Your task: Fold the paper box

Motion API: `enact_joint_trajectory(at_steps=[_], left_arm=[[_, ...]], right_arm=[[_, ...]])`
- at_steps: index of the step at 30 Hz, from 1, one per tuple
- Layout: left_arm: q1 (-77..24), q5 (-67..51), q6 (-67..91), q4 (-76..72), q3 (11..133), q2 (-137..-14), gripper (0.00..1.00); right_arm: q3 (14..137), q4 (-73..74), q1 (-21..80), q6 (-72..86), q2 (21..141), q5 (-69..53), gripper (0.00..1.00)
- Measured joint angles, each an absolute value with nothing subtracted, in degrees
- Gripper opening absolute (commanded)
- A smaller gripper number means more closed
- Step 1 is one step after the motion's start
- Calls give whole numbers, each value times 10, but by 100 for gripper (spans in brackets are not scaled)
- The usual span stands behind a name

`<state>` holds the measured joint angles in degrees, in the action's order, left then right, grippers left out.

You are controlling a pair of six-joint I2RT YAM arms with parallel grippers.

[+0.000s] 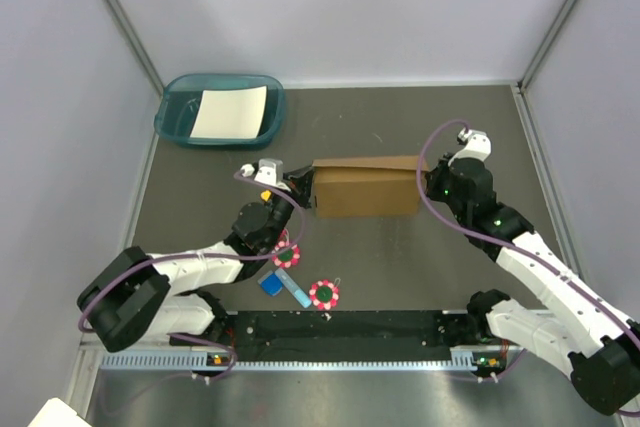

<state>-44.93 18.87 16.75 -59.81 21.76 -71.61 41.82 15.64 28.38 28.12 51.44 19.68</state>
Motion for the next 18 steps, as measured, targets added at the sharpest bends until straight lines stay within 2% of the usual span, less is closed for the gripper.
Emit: enact_joint_trajectory(at_steps=[18], left_arm=[[-479,252,164,-649,214,-773,0]], right_arm=[[422,164,284,281,515,204,3]])
